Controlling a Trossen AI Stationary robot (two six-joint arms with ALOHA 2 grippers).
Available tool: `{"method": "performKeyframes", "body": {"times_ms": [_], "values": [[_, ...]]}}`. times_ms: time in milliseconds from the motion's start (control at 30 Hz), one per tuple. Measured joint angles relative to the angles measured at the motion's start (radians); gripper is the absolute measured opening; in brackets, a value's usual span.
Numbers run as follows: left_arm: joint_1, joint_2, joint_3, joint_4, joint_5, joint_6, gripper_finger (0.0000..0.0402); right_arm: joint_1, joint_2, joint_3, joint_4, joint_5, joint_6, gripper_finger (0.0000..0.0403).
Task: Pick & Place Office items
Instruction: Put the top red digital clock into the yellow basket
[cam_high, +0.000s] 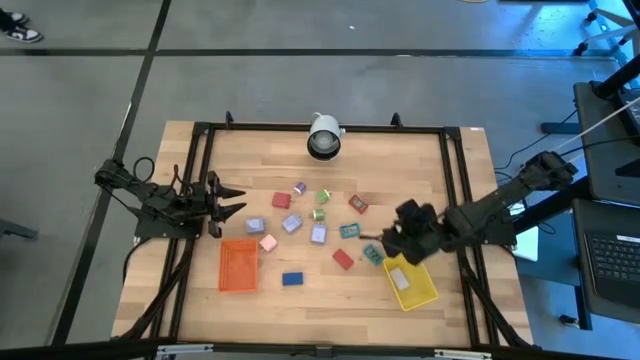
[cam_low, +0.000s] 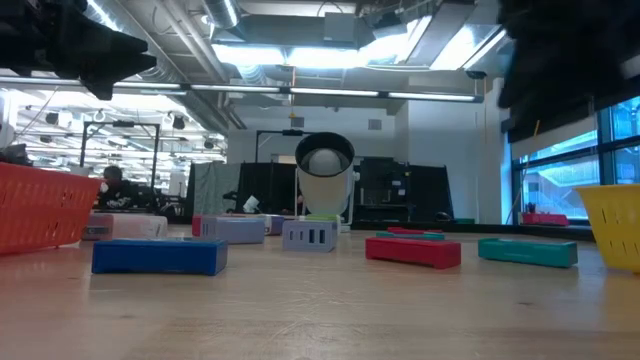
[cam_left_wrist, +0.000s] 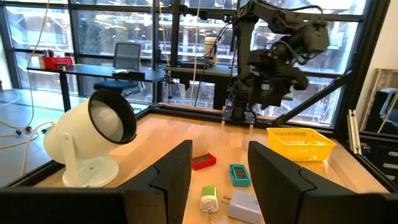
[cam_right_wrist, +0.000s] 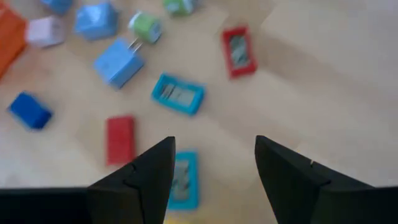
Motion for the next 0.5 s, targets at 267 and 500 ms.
{"method": "performKeyframes", "body": {"times_ms": [267,500], "values": [[0.0,0.0,0.0,0.0,0.006,0.0,0.0165,-0.216,0.0,0.0,0.015,-0.026,-0.278,0.0238],[0.0,0.0,0.0,0.0,0.005,-0.005,0.0194,-0.374,0.0,0.0,0.146,-0.128,-0.483,0.0238]]}}
